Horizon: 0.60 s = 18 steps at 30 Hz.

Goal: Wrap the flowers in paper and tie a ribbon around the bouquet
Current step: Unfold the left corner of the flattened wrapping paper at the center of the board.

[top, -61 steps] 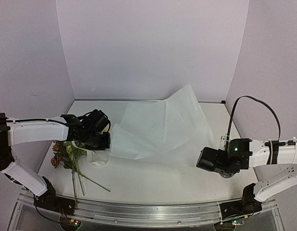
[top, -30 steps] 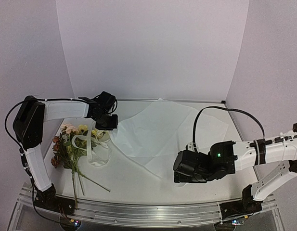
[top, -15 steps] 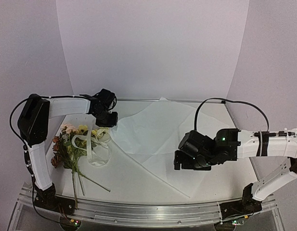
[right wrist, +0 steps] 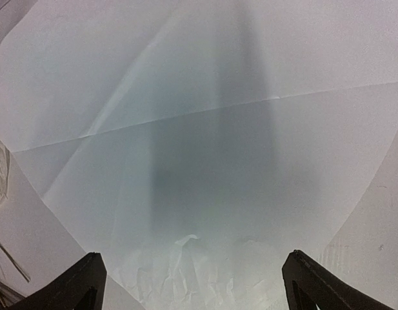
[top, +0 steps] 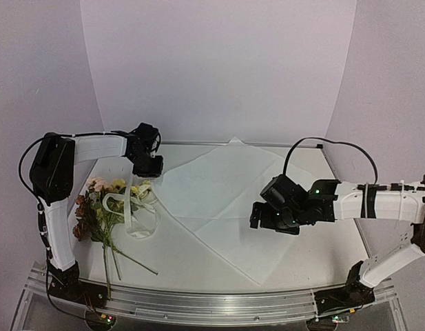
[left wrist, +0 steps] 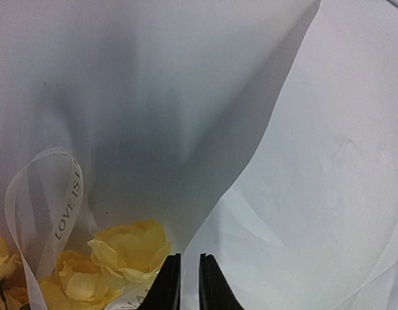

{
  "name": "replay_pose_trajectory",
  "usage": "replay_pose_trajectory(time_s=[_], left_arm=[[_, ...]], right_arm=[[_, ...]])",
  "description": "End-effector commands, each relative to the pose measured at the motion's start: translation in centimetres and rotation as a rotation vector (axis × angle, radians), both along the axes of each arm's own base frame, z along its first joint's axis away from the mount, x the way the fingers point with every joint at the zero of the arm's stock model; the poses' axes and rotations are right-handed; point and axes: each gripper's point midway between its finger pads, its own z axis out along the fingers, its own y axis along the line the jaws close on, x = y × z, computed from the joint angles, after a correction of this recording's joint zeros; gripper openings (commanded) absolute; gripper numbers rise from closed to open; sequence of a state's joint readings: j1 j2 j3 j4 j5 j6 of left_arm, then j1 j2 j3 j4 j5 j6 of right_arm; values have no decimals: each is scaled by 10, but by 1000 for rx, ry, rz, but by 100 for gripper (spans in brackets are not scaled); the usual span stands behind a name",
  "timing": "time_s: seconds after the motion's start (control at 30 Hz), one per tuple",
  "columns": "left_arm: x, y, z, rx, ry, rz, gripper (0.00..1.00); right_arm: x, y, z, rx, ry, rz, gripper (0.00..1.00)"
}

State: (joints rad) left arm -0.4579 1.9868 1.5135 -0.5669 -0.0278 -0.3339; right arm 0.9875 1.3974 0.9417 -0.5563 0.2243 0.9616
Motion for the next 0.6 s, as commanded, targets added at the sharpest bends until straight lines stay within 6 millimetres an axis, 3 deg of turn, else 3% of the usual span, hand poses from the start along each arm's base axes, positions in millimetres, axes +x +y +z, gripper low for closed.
replay_pose_trajectory(time_s=[0.0, 0.13, 0.27, 0.47, 0.57], left_arm=[[4, -8, 30, -39, -47, -13, 23], [-2, 9, 58, -55, -95, 101, 51], [-23, 40, 74, -33, -106, 266, 71], [-73, 89, 67, -39, -65, 497, 97], [-100, 110, 61, -42, -37, 606, 100]], right_arm=[[7, 13, -3, 35, -10, 18, 98], [8, 18, -5, 32, -7, 36, 98], [10, 22, -4, 35, -9, 57, 98], [13, 36, -1, 60, -11, 96, 98], [14, 42, -3, 62, -8, 113, 98]])
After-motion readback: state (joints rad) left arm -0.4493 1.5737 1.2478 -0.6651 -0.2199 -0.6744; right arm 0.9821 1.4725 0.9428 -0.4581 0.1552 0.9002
